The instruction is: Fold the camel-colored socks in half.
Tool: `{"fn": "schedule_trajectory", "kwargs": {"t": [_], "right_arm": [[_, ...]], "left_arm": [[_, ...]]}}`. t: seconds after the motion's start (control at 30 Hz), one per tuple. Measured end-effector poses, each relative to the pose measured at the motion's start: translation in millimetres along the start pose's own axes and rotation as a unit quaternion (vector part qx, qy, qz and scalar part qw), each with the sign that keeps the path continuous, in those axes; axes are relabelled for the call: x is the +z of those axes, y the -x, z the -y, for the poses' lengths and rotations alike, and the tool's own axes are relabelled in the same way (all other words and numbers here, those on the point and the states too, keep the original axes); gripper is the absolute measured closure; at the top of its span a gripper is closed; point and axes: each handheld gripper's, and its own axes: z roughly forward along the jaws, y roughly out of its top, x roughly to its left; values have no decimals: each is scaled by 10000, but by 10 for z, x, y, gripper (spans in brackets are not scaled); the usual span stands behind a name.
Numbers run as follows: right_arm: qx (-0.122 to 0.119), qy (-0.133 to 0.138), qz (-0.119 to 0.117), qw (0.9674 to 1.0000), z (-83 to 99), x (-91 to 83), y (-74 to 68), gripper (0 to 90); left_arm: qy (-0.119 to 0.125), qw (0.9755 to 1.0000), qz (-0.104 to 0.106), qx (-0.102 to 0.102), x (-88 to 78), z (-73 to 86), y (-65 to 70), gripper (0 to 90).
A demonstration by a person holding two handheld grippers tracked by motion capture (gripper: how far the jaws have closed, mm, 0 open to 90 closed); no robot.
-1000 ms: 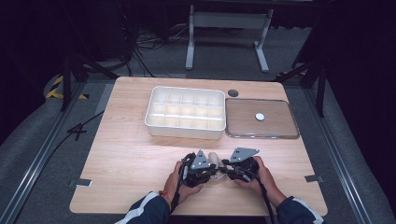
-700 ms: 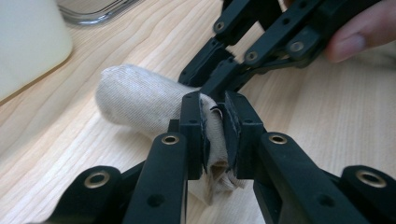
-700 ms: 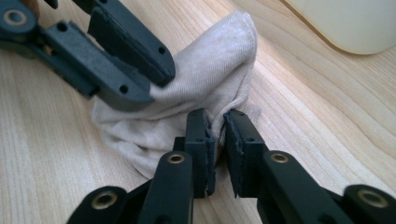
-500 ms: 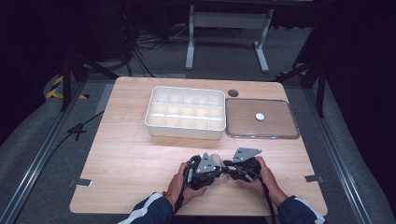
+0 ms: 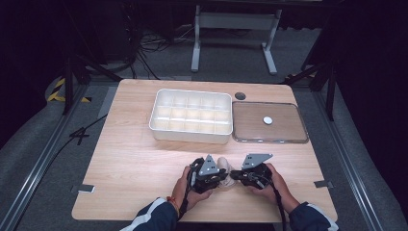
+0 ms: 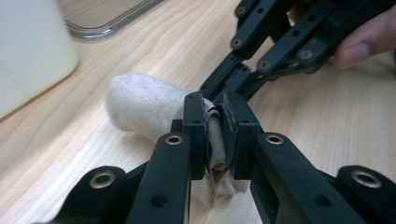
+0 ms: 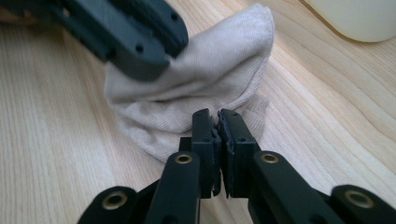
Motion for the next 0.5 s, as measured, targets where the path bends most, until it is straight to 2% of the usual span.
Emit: {"fn": "schedule_trajectory", "kwargs": {"t": [0.07,0.23,0.3,0.37,0.43,0.5], "right_arm": [[0,-2,8,10000,-2,2,-6,860],[65,70,-10,10000,15,6,3,842],[57,92,15,9999,21,-7,28,782],[66,115,18,9999,20,-29,53,749],[96,186,65,9998,8,-63,74,731],[101,378,191,9990,-25,-122,104,722]], "left_arm": [[2,10000,35,-6,18,2,23,803],[-103,9998,56,180,102,19,80,803],[-129,9997,34,215,104,16,85,805],[-88,9998,42,162,113,27,81,806],[-86,9998,50,170,120,29,84,806],[-120,9997,57,205,123,29,85,806]]}}
